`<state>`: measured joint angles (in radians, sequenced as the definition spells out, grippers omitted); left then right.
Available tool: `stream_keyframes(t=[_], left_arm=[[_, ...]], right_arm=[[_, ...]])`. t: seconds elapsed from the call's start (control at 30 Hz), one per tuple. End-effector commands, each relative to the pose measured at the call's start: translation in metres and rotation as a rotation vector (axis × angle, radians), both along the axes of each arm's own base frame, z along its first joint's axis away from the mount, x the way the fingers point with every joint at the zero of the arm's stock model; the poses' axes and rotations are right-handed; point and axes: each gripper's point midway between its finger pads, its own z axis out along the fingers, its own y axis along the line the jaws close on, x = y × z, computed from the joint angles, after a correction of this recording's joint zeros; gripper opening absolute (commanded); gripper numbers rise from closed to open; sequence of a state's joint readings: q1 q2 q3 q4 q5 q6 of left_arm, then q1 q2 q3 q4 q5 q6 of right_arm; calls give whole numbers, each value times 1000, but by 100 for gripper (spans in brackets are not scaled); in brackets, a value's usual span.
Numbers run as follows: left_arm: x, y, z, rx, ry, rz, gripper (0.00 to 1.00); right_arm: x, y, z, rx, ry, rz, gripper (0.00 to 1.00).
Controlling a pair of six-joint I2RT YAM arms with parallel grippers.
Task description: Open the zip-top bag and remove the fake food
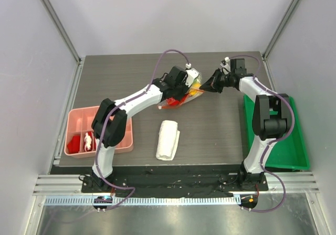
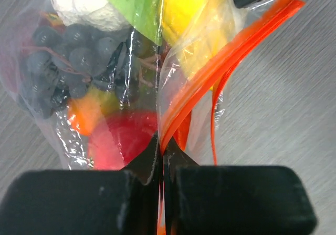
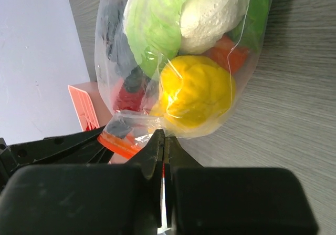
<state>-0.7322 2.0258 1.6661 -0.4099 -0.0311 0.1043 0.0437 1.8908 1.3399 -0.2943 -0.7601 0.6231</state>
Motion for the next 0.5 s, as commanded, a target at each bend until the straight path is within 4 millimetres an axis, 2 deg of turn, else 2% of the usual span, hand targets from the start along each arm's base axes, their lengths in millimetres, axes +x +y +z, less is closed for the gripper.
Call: stream_keyframes(t=[0.0, 0.03, 0.07, 0.1, 0.13, 0.17, 0.2, 0.27, 0.3, 0.33, 0.37, 0.4, 0.43, 0.47], left_arm=[[0, -12, 64, -205, 24, 126, 0], [2, -20, 78, -267, 47, 167, 0], [-1, -29, 86, -317, 81, 163, 0], [-3, -33, 89, -340, 110, 172, 0], [0, -43, 102, -396, 129, 183, 0], [1, -47, 104, -413, 142, 183, 0], [2, -47, 104, -410, 146, 201, 0], [14, -49, 103, -405, 137, 243, 0], [14, -51, 102, -405, 143, 240, 0], [14, -54, 102, -410, 147, 231, 0], [15, -55, 99, -419, 158, 241, 0], [15, -58, 100, -430, 163, 234, 0], [15, -61, 100, -443, 166, 224, 0], [14, -64, 101, -453, 168, 213, 0]], right_arm=[[37, -4, 35, -111, -138, -20, 14], [49, -17, 24, -235, -126, -75, 21], [53, -19, 20, -311, -112, -81, 30], [51, -17, 25, -379, -89, -77, 47], [56, -32, 15, -480, -67, -129, 53], [50, -38, 8, -514, -37, -150, 63], [47, -45, 18, -538, -51, -187, 67], [35, -65, 22, -606, -41, -287, 73], [23, -69, 13, -620, -15, -299, 73], [16, -73, 35, -611, -54, -341, 73], [13, -73, 40, -602, -75, -362, 73], [-2, -74, 31, -606, -62, -362, 73], [-8, -79, 35, -627, -72, -387, 73], [-16, -83, 54, -635, -115, -420, 73]])
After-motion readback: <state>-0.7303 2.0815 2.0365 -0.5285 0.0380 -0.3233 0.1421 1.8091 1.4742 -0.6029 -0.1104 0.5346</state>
